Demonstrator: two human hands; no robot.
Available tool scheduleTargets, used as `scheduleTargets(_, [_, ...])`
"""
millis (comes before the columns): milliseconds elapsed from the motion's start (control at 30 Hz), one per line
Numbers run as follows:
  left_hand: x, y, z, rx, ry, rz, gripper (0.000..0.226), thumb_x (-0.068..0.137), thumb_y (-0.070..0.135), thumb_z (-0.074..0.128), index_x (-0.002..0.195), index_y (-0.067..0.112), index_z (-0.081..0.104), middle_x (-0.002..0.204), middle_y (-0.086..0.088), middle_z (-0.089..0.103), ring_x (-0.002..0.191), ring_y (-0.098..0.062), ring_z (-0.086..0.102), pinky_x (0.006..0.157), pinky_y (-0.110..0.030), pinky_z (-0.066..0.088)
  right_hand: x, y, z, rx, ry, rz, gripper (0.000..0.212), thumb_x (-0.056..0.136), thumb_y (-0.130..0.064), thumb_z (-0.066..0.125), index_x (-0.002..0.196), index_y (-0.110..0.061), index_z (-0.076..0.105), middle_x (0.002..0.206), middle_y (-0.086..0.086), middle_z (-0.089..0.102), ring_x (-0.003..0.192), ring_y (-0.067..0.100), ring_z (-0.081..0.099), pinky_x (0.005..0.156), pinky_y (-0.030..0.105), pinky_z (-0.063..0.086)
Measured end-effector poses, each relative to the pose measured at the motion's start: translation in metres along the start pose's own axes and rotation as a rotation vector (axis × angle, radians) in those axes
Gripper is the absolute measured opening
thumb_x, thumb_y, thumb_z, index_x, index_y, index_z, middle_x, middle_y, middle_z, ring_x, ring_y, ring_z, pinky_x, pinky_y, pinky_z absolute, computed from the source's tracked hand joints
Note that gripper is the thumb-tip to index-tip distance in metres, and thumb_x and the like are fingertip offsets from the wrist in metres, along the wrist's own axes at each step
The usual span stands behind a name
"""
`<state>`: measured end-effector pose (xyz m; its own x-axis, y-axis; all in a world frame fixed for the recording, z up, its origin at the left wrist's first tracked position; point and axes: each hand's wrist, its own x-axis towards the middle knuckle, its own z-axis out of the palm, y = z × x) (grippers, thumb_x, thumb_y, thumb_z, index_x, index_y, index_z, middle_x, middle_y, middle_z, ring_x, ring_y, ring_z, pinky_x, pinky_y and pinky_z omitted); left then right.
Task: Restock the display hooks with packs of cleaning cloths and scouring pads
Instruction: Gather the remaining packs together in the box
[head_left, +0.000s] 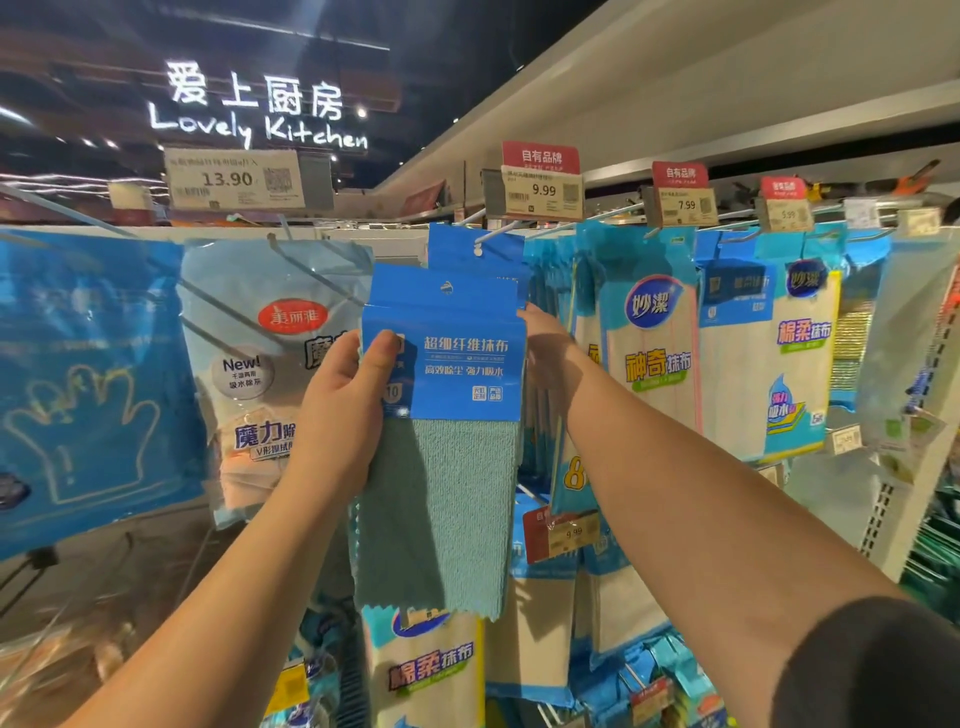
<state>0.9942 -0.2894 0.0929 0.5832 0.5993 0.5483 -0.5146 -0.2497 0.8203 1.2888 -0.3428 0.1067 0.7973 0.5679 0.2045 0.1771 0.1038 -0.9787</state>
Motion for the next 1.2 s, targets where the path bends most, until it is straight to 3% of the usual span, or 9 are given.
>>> scheduleTargets(133, [0.001, -0.002, 0.004, 0.025, -0.009, -0.004, 0.015, 0.103, 0.033, 0.054, 0.099, 0.03, 0.067, 0.098, 0.005, 0.078, 0.088, -0.014, 0.074, 0.085, -0.043, 0.054, -0.003, 0.017, -0.006, 0.011, -0.002, -0.006, 0.074, 0.071, -0.063, 0.071, 0.134, -0.025, 0.058, 0.131, -0.002, 0.065, 0.122, 0.03, 0.06, 0.107, 0.057, 0.043])
scheduleTargets(267, [0.0, -0.005, 0.003, 0.062, -0.018, 0.007, 0.015, 0.103, 0.036, 0.055, 0.098, 0.036, 0.069, 0.101, 0.008, 0.078, 0.094, -0.015, 0.073, 0.093, -0.052, 0.054, -0.096, -0.001, 0.006, -0.014, -0.001, -0.036, 0.079, 0.08, -0.071, 0.059, 0.141, -0.023, 0.045, 0.145, -0.001, 0.049, 0.139, 0.03, 0.043, 0.113, 0.055, 0.036])
scheduleTargets(400, [-0.001, -0.004, 0.011, 0.076, -0.014, 0.014, 0.013, 0.103, 0.034, 0.054, 0.099, 0.033, 0.067, 0.094, 0.013, 0.077, 0.085, -0.007, 0.072, 0.081, -0.041, 0.053, -0.2, 0.002, 0.018, 0.145, 0.053, -0.134, 0.072, 0.079, -0.081, 0.05, 0.134, -0.035, 0.056, 0.13, -0.01, 0.064, 0.127, 0.014, 0.055, 0.112, 0.048, 0.037])
scheduleTargets(467, [-0.001, -0.005, 0.02, 0.073, -0.013, -0.002, 0.012, 0.101, 0.039, 0.057, 0.1, 0.032, 0.067, 0.098, 0.009, 0.077, 0.089, -0.012, 0.073, 0.083, -0.044, 0.054, -0.225, 0.003, 0.016, 0.099, 0.018, -0.195, 0.058, 0.082, -0.081, 0.044, 0.127, -0.045, 0.053, 0.118, -0.025, 0.065, 0.117, -0.005, 0.057, 0.107, 0.03, 0.04])
scheduleTargets(567, [-0.002, -0.008, 0.036, 0.039, -0.031, -0.037, 0.018, 0.098, 0.047, 0.059, 0.103, 0.031, 0.066, 0.105, 0.004, 0.077, 0.097, -0.02, 0.073, 0.089, -0.049, 0.054, -0.229, -0.003, 0.017, 0.033, 0.035, -0.189, 0.011, 0.098, -0.057, 0.04, 0.108, -0.055, 0.041, 0.092, -0.046, 0.054, 0.08, -0.032, 0.05, 0.071, 0.0, 0.037])
scheduleTargets(633, [0.0, -0.006, 0.046, -0.02, -0.054, -0.073, 0.021, 0.097, 0.05, 0.059, 0.1, 0.031, 0.066, 0.106, 0.002, 0.077, 0.1, -0.021, 0.073, 0.09, -0.048, 0.054, -0.22, -0.008, 0.012, -0.011, 0.062, -0.223, 0.011, 0.102, -0.048, 0.043, 0.111, -0.052, 0.043, 0.098, -0.04, 0.056, 0.086, -0.023, 0.056, 0.07, 0.004, 0.041])
scheduleTargets(800, [0.011, -0.003, 0.06, -0.013, -0.139, -0.126, 0.046, 0.088, 0.062, 0.063, 0.123, 0.033, 0.06, 0.117, 0.008, 0.073, 0.11, -0.015, 0.07, 0.098, -0.051, 0.055, -0.188, -0.017, 0.0, 0.067, 0.168, -0.291, 0.03, 0.099, -0.047, 0.052, 0.127, -0.036, 0.052, 0.118, -0.012, 0.068, 0.111, 0.011, 0.065, 0.1, 0.047, 0.051])
scheduleTargets(900, [0.014, -0.005, 0.059, 0.113, -0.086, -0.139, 0.083, 0.067, 0.078, 0.062, 0.136, 0.031, 0.051, 0.12, 0.008, 0.068, 0.11, -0.013, 0.067, 0.099, -0.052, 0.053, -0.175, -0.026, -0.007, 0.141, 0.151, -0.302, 0.03, 0.102, -0.039, 0.05, 0.131, -0.029, 0.05, 0.117, -0.006, 0.068, 0.104, 0.01, 0.068, 0.086, 0.036, 0.057])
scheduleTargets(1200, [0.022, -0.005, 0.063, 0.232, 0.033, -0.044, 0.033, 0.094, 0.048, 0.065, 0.116, 0.023, 0.062, 0.112, 0.004, 0.068, 0.086, -0.004, 0.06, 0.07, -0.024, 0.046, -0.155, -0.041, -0.009, 0.187, 0.133, -0.308, 0.017, 0.104, -0.032, 0.048, 0.12, -0.029, 0.054, 0.118, 0.0, 0.068, 0.107, 0.014, 0.068, 0.089, 0.034, 0.058])
